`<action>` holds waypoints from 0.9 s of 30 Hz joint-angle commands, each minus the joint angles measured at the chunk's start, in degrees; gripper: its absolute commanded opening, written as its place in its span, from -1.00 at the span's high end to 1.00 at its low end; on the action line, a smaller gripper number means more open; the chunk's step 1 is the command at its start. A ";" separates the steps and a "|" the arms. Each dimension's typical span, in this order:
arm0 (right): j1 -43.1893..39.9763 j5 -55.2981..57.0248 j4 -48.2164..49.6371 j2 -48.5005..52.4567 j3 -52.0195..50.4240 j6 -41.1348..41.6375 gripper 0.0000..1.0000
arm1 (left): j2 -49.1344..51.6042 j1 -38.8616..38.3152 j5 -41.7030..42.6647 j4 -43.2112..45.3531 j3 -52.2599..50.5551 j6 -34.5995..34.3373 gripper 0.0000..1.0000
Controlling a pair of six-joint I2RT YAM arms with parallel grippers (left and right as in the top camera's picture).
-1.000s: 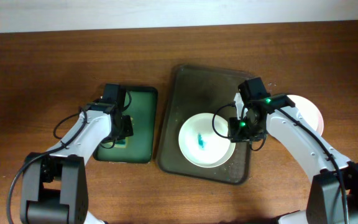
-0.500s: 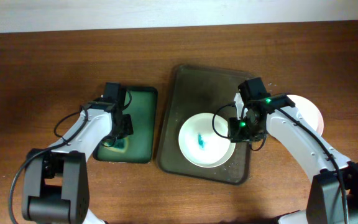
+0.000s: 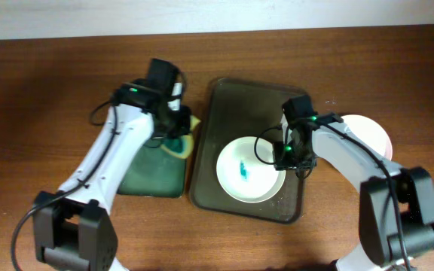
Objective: Clean dirty plates on tray and stack at the side
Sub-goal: 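Scrub the last plate with the sponge in the left gripper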
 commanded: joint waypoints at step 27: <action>-2.32 -4.79 4.09 4.74 -0.04 -1.97 0.92 | 27.74 -21.18 16.68 10.49 9.57 -8.39 1.00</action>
